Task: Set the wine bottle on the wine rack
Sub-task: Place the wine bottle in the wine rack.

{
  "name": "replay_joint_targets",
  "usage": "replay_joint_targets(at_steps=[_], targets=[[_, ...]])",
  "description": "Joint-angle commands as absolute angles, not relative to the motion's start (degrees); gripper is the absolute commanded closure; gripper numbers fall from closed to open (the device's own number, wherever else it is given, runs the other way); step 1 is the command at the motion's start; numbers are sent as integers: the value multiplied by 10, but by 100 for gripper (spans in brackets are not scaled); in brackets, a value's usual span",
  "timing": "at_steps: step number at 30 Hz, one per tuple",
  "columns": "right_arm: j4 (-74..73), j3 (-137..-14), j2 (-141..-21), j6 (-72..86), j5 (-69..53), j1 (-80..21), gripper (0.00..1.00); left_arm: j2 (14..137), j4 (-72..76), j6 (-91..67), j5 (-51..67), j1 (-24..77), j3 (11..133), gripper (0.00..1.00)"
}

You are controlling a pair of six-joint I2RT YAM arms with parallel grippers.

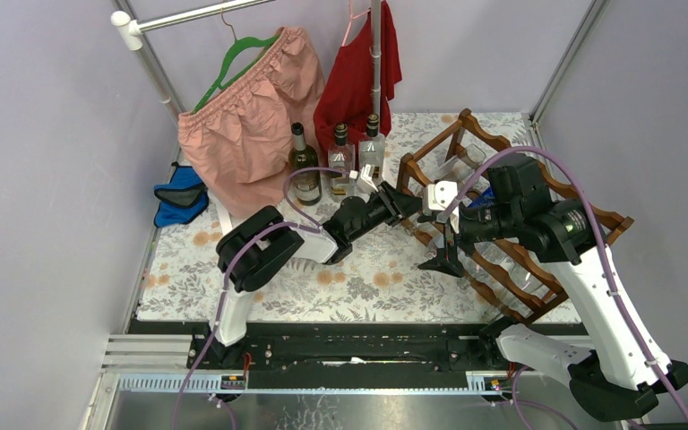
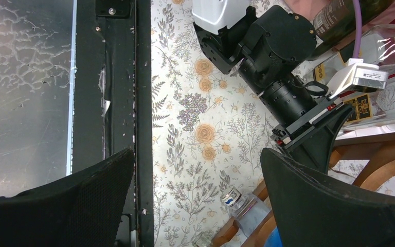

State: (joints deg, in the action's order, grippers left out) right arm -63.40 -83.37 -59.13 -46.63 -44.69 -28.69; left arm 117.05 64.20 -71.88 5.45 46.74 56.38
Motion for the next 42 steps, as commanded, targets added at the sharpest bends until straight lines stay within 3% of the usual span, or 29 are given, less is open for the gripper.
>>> replay_joint_targets(at_steps=[1,15,42], targets=[[-616,-830,-582,-463,-463,-281,0,1171,688,-709,26,477,599,100],[-616,-828,-580,-464,-462,-280,0,1176,620,-677,14,482,634,100],[-616,-820,-578,-465,-465,-277,0,1133,389,-349,-90,513,679,95]])
